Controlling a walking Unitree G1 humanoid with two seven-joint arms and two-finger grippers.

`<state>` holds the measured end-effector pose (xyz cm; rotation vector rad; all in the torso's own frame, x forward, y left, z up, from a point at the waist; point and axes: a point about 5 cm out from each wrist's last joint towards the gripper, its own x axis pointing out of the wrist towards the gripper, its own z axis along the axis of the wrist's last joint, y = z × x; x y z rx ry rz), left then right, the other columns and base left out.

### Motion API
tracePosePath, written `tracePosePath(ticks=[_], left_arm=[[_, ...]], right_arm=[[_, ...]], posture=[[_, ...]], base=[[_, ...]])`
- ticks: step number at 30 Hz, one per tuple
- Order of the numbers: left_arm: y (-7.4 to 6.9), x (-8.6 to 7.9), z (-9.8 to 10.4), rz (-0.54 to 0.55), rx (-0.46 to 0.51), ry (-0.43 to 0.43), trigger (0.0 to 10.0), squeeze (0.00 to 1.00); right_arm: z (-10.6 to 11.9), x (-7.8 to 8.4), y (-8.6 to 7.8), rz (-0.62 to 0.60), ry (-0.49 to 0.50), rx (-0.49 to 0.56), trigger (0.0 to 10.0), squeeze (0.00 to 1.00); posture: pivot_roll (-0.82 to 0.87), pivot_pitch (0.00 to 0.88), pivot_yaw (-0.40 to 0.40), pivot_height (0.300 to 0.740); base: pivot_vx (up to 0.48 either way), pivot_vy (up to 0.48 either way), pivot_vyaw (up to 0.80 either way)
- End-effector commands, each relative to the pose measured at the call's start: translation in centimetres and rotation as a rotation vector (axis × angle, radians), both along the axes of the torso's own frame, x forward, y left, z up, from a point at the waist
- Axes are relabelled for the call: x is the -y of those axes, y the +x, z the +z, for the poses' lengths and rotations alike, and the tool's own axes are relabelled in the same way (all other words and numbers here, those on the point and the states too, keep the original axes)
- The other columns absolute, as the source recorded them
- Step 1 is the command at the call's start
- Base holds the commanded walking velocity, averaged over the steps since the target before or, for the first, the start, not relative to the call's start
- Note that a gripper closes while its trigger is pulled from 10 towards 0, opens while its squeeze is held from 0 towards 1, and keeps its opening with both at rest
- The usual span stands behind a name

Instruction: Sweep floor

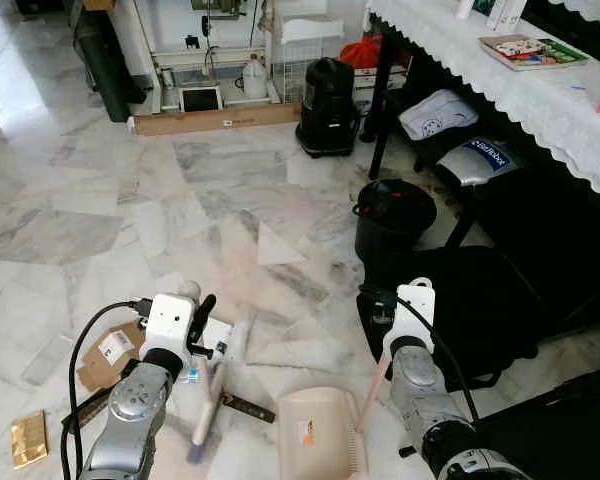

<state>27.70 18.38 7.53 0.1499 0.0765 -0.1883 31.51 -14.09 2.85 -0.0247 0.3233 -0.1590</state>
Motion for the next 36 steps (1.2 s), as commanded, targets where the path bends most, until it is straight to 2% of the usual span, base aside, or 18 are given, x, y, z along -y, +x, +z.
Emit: tracePosePath(ticks=[1,8,15,17,21,26,29,36], left_arm=[[0.0,-0.3,-0.5,0.002,-0.039,-0.027,10.0,0.0],[0.2,-1.1,0.1,-0.006,-0.057,-0.134,10.0,0.0],[0.4,-0.7,0.6,-0.055,-0.074,-0.224,10.0,0.0],[0.6,-0.7,1.2,-0.056,-0.068,-0.311,10.0,0.0],[1.0,-1.3,2.0,-0.017,-0.037,-0.371,10.0,0.0],[1.4,-2.0,2.9,0.032,0.021,-0.347,10.0,0.0],[1.6,-2.7,4.1,0.1,0.111,-0.302,10.0,0.0],[1.9,-2.8,6.5,0.151,0.249,-0.236,10.0,0.0]], right_arm=[[0.0,0.1,0.0,-0.008,0.001,-0.004,10.0,0.0],[0.0,0.0,0.2,-0.001,0.0,-0.007,10.0,0.0],[0.0,0.0,0.2,0.004,-0.002,-0.01,10.0,0.0],[0.1,0.0,0.3,0.005,-0.003,-0.008,10.0,0.0],[0.1,0.1,0.3,0.003,-0.003,-0.006,10.0,0.0],[0.2,0.0,0.4,0.007,-0.002,-0.004,10.0,0.0],[0.3,0.0,0.5,0.007,0.0,0.004,10.0,0.0],[0.7,0.4,0.7,-0.007,0.001,0.033,10.0,0.0]], posture=[[0.03,0.105,-0.025,0.74],[0.03,0.097,-0.026,0.74],[0.03,0.089,-0.03,0.74],[0.03,0.089,-0.03,0.74],[0.04,0.084,-0.032,0.74],[0.04,0.081,-0.033,0.74],[0.03,0.081,-0.035,0.74],[0.03,0.086,-0.04,0.74]], base=[[0.0,0.0,0.0],[0.0,0.0,0.0],[0.0,0.0,0.0],[0.0,0.0,0.0],[0.0,0.0,0.0],[0.0,0.0,0.0],[0.0,0.0,0.0],[0.0,0.0,0.0]])
